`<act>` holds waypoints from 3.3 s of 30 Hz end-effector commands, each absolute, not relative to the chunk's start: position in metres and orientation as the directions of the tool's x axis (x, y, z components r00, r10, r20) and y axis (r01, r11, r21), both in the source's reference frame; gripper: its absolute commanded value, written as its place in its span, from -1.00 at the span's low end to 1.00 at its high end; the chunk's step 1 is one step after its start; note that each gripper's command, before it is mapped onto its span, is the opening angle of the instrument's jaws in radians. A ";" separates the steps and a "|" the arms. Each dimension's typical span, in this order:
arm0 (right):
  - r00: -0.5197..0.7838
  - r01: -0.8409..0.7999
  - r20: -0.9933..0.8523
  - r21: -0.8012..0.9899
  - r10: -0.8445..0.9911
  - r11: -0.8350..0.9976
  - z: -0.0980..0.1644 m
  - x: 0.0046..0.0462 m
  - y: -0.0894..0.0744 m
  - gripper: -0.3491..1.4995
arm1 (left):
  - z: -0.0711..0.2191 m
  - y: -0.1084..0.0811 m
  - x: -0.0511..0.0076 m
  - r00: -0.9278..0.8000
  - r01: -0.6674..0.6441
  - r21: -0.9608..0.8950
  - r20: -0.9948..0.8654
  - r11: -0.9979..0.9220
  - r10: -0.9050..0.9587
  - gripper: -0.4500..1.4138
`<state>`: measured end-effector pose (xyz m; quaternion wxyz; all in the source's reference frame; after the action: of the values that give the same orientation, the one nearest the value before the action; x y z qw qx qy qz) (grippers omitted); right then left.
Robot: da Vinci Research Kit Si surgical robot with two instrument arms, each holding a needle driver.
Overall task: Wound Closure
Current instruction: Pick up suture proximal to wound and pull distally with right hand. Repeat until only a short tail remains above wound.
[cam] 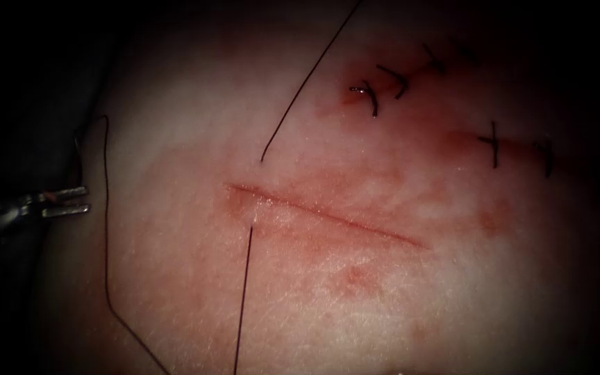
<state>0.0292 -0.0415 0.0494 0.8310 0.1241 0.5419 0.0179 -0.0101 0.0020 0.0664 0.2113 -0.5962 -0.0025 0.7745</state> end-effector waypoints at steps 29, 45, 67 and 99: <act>0.385 -0.079 -0.922 -0.066 -0.030 0.995 0.059 0.0298 -0.024 0.76 | 0.068 0.002 -0.0108 -0.194 -0.323 -0.266 -0.921 -0.908 0.338 -1.00; 0.434 -0.104 -0.896 0.059 0.099 0.993 0.059 0.0287 -0.024 -1.00 | 0.068 0.002 -0.0110 -0.190 -0.321 -0.267 -0.922 -0.909 0.338 -1.00; 0.399 0.188 -0.917 0.088 0.005 0.978 0.049 0.0307 -0.044 -1.00 | 0.068 0.002 -0.0112 -0.198 -0.314 -0.267 -0.920 -0.911 0.338 -1.00; 0.331 -0.001 -0.941 -0.076 -0.072 0.997 0.060 0.0287 -0.023 0.89 | 0.068 0.001 -0.0110 -0.196 -0.309 -0.272 -0.920 -0.911 0.341 -1.00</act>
<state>0.0281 -0.0232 0.0589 0.8163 -0.0307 0.5764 -0.0221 -0.0105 0.0013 0.0677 0.2103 -0.5978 -0.0125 0.7735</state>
